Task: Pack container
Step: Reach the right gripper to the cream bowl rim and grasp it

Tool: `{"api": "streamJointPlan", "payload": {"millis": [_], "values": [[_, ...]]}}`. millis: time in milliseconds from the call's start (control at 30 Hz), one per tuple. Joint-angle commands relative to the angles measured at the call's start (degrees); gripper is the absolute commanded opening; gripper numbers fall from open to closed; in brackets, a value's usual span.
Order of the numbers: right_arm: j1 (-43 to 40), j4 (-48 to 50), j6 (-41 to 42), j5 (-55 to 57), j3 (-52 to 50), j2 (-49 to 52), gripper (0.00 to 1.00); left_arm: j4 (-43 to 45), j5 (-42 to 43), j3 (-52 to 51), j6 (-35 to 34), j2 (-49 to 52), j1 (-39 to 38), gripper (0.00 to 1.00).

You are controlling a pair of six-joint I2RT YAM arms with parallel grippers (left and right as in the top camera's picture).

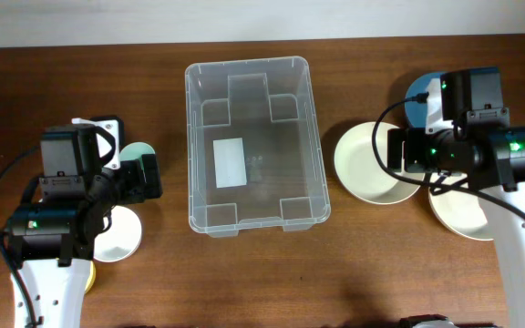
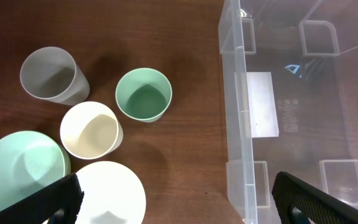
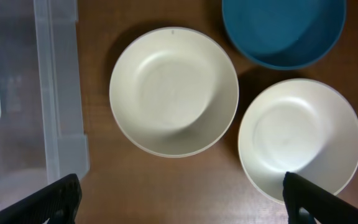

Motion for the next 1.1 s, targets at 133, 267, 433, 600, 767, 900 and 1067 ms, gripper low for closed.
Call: {"api": "streamJointPlan", "payload": {"millis": [133,267,433,600,767,900,1067], "values": [[-11.5,6.1,-9.6,-11.5,1.7,4.5,0.99,-0.1,0.8,1.2,-0.5,0.2,0.0,1.0],[-17.0,7.5,-13.2,-14.1,1.7,11.6,0.99,0.0,0.8,1.2,-0.5,0.2,0.0,0.99],[-18.8,7.5,-16.2,-14.1,1.7,20.7,0.99,0.0,0.8,1.2,-0.5,0.2,0.0,0.99],[-18.8,10.3,-17.7,-14.6,1.7,28.7,0.99,0.0,0.6,1.2,-0.5,0.2,0.0,0.99],[-18.8,12.3,-17.6,-14.6,1.7,32.5,0.99,0.0,0.6,1.2,-0.5,0.2,0.0,0.99],[-19.0,14.2,-17.6,-14.6,1.7,34.8,0.99,0.0,0.7,1.2,-0.5,0.2,0.0,0.99],[-19.8,15.9,-17.6,-14.8,1.6,37.1,0.99,0.0,0.7,1.2,-0.5,0.2,0.0,1.0]]}}
